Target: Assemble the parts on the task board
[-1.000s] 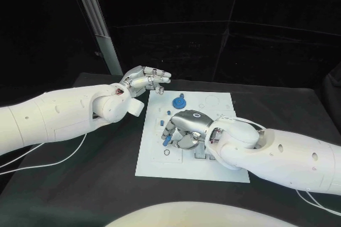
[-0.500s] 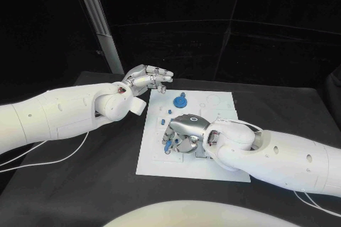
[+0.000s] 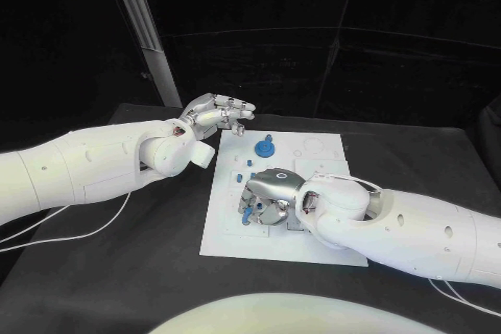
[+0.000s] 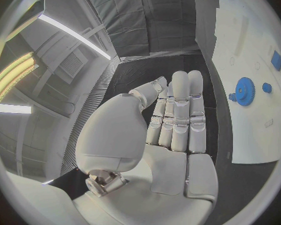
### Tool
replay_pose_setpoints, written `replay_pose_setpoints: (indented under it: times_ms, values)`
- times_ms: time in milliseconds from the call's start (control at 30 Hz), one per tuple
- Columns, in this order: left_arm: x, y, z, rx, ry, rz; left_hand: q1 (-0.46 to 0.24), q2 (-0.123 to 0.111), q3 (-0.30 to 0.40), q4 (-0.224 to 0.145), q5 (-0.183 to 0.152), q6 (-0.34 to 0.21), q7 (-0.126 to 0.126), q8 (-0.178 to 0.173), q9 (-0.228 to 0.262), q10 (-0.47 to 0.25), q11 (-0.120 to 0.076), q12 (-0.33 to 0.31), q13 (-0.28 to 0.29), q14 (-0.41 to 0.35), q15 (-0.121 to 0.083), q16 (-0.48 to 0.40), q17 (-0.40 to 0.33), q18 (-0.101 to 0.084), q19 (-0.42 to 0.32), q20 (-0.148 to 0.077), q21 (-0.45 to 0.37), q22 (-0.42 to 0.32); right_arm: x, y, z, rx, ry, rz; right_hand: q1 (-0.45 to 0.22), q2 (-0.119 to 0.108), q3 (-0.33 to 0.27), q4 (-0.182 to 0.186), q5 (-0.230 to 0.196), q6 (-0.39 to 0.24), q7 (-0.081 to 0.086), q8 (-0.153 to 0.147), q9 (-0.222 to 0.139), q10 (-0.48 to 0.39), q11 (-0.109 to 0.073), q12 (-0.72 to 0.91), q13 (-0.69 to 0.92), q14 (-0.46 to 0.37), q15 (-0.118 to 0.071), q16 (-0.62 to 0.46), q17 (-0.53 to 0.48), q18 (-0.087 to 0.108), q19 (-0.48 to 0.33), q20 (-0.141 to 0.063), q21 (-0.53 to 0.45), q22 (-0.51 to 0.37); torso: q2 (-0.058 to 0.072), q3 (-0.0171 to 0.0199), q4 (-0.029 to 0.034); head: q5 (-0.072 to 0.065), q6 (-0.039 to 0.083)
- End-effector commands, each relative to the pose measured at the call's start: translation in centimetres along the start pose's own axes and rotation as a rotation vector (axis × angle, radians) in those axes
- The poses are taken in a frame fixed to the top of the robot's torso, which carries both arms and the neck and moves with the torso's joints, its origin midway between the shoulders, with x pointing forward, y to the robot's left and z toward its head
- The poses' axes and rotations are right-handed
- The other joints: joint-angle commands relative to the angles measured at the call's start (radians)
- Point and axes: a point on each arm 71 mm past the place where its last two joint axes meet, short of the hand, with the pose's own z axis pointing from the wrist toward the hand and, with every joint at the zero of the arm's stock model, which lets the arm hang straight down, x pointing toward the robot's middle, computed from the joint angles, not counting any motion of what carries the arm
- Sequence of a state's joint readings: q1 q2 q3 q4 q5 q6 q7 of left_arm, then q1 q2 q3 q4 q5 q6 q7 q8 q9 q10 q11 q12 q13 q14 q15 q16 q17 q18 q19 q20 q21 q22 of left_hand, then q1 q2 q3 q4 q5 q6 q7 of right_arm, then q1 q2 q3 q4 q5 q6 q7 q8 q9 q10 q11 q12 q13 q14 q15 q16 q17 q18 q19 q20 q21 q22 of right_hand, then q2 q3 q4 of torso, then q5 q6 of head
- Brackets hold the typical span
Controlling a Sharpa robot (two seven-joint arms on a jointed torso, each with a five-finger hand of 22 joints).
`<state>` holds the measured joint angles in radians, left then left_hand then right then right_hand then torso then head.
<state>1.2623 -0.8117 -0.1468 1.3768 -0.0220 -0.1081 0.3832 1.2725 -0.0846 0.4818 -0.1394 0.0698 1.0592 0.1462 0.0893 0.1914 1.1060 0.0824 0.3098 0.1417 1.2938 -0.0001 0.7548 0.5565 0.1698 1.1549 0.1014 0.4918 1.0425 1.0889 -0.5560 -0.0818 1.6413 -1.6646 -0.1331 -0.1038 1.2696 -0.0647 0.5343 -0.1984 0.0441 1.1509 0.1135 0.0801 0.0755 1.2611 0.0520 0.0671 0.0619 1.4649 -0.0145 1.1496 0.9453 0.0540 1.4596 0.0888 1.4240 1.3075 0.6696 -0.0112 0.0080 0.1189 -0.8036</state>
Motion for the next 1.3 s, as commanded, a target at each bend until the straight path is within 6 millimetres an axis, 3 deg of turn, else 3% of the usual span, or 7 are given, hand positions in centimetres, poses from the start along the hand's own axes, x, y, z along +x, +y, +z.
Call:
replay_pose_setpoints:
  times_ms: [33,800,1000,1300]
  values:
    - [0.1,-0.1,0.0,0.004,0.011,-0.008,0.0,0.008,-0.005,-0.003,-0.003,-0.002,0.006,-0.005,0.0,-0.005,-0.001,0.004,0.001,-0.008,0.0,-0.006,-0.001,0.012,-0.006,0.003,-0.003,-0.001,0.2,0.0,0.1,0.011,0.028,-0.029,-0.002,0.007,0.007,0.001,0.003,0.003,0.007,0.002,0.001,0.0,0.006,-0.002,0.002,0.012,-0.005,0.0,-0.001,-0.004,-0.001,-0.004,0.0,0.074,0.0,-0.0007,-0.0003,0.0,-0.003]
    - [0.1,-0.1,0.0,0.002,0.011,-0.008,0.0,0.008,-0.005,-0.003,-0.003,-0.002,0.006,-0.005,0.0,-0.005,-0.001,0.004,0.001,-0.008,0.0,-0.006,-0.001,0.012,-0.006,0.003,-0.003,-0.001,0.5,0.6,0.6,0.009,0.037,-0.078,-0.009,-0.002,0.006,-0.001,0.003,0.001,0.009,-0.003,0.0,-0.005,0.009,-0.006,0.001,0.011,-0.003,-0.002,-0.005,-0.002,-0.005,-0.003,-0.005,0.067,-0.001,-0.0005,-0.0007,0.002,-0.005]
    - [0.1,-0.1,0.0,0.0,0.013,-0.009,0.0,0.008,-0.005,-0.003,-0.003,-0.002,0.006,-0.005,0.0,-0.005,-0.001,0.004,0.001,-0.008,0.0,-0.006,-0.001,0.012,-0.006,0.003,-0.003,-0.001,0.5,0.9,0.7,-0.009,0.02,-0.081,-0.022,-0.019,0.004,-0.005,0.003,-0.014,0.013,-0.013,-0.004,-0.021,0.014,-0.008,0.0,0.009,0.001,-0.003,-0.01,0.0,-0.011,0.0,-0.012,0.06,-0.001,-0.0009,0.0003,0.0,-0.006]
    - [0.1,-0.1,-0.1,-0.006,0.017,-0.011,-0.001,0.008,-0.007,-0.003,-0.004,-0.003,0.007,-0.006,0.0,-0.006,0.0,0.004,0.001,-0.008,0.0,-0.007,-0.002,0.012,-0.006,0.003,-0.005,-0.002,0.2,0.9,0.6,-0.021,-0.026,-0.07,-0.053,-0.078,-0.014,-0.017,0.003,-0.075,0.031,-0.021,-0.012,-0.156,0.045,-0.01,-0.002,-0.014,0.026,-0.06,-0.089,0.02,-0.065,0.015,-0.08,-0.023,-0.001,-0.0003,-0.0001,0.001,-0.006]
